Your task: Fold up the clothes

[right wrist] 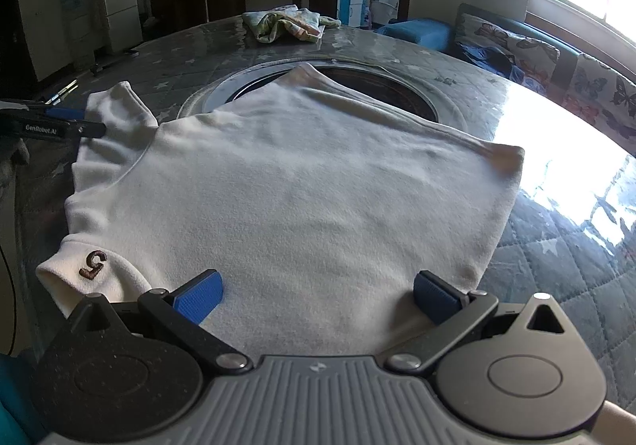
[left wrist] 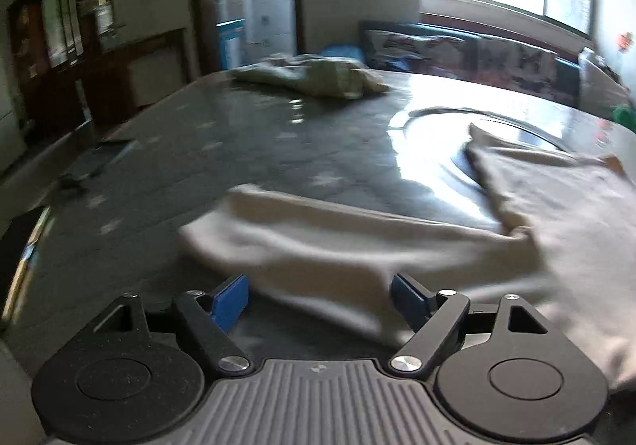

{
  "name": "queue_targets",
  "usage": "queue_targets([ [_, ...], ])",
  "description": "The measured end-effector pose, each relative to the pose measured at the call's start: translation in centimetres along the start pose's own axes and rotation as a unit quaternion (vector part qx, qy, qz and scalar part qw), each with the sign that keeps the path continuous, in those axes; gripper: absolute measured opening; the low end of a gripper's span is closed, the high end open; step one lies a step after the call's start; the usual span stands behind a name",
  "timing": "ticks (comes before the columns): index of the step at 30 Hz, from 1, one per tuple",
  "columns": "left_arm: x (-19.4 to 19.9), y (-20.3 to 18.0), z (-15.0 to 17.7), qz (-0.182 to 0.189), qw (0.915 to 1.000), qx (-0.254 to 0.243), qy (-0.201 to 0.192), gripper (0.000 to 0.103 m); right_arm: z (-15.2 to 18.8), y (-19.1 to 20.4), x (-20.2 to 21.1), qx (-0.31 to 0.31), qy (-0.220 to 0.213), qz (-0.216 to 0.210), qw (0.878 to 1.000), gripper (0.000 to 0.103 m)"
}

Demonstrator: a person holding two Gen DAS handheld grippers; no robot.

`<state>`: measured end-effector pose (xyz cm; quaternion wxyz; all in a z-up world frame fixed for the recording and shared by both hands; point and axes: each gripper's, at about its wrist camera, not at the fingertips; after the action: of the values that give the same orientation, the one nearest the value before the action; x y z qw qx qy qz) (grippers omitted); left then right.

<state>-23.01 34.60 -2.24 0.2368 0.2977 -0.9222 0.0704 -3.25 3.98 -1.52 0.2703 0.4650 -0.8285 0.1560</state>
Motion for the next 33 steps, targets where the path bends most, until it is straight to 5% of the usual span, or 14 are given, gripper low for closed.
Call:
queue_targets([
  [10,0.4,1.5,-1.6,-0.036,0.9987,-0.006,-0.035,0.087,-0.1,0.0,-0.1,0.0,0.004,0.001,1.0,0.103],
  [14,-1.9,2.5,-1.5,-0.064,0.9978,-0.006,-0.013,0.086,-0.2,0.1,-0.2,0.001,0.01,0.002,1.0,0.103],
  [18,-3.2,4.1,-1.5,-0.07,0.9973,0.02,-0.004,0.103,-0.2,0.2,-0.2,0.0,0.01,0.005,1.0,0.103],
  [21,-3.6,5.1,-1.5,-0.078,0.9959,0.046,0.004,0.103,-0.3,0.3,-0.2,-0.001,0.011,0.006,1.0,0.103],
  [26,-1.6,4.2,-1.4,-0.055,0.9969,0.056,-0.008,0.103,-0.1,0.3,-0.1,-0.004,0.006,0.008,1.0,0.103],
  [33,-0.1,-1.1,-1.0,0.007,0.9998,0.006,-0.016,0.103,-0.1,0.3,0.0,-0.004,0.004,0.008,1.0,0.103],
])
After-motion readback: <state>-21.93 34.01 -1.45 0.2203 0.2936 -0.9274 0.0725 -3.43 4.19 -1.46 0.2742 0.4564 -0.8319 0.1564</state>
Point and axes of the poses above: each gripper's, at about its wrist camera, not at the fingertips, and x roughly against the way its jaws point, y to its left, z to its underside, and after that the axes turned 12 degrees about -y, right-handed
